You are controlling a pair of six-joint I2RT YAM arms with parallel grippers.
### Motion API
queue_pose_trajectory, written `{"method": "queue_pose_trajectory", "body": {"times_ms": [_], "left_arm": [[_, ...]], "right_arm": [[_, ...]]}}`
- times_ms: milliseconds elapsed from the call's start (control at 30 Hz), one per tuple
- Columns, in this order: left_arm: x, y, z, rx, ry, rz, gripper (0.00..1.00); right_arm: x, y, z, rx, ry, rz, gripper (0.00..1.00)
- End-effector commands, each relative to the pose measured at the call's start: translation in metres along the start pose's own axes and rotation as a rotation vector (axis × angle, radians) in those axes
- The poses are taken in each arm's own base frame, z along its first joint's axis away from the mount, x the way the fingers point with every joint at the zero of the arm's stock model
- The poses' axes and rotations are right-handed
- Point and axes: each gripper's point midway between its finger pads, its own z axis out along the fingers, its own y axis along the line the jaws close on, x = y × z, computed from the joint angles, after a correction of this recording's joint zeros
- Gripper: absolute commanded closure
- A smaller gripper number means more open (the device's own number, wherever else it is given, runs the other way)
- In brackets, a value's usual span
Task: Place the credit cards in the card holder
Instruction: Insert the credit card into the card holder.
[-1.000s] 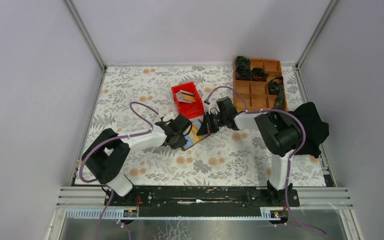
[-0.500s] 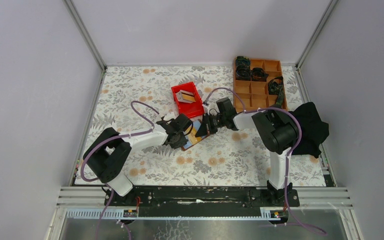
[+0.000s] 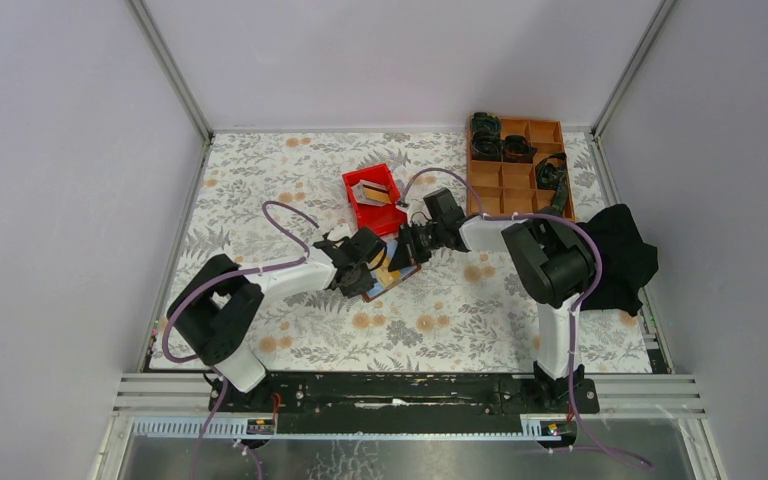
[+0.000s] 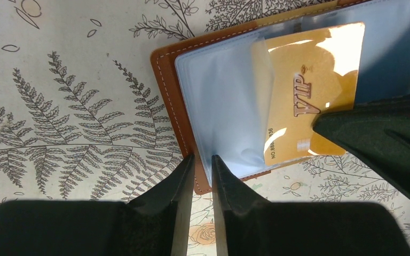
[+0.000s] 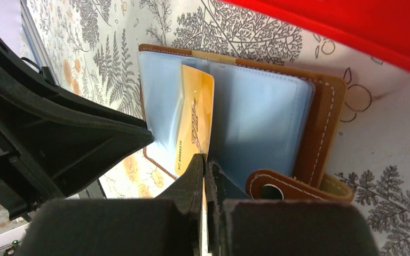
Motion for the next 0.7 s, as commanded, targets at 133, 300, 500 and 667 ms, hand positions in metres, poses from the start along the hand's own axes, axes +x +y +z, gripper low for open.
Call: {"method": "queue_pose_trajectory", "body": {"times_ms": [133, 300, 500, 667], "left_arm": [[0.050, 0.092, 0.010, -0.328, 0.159, 0.137, 0.76], [0.051, 0.092, 0.010, -0.334, 0.160, 0.140, 0.76], [0.053, 0.092, 0.009, -0.339, 0.163, 0.145, 0.76], [0.054, 0.092, 0.009, -0.341, 0.166, 0.149, 0.76]], "right_arm": [[0.017, -0.038, 0.012, 0.167, 0.057, -0.048, 1.00], [0.012, -0.044, 0.011, 0.199, 0.042, -0.078, 1.00], [0.002, -0.050, 0.008, 0.243, 0.019, -0.117, 1.00], [-0.005, -0.053, 0.002, 0.281, -0.006, -0.149, 1.00]]}}
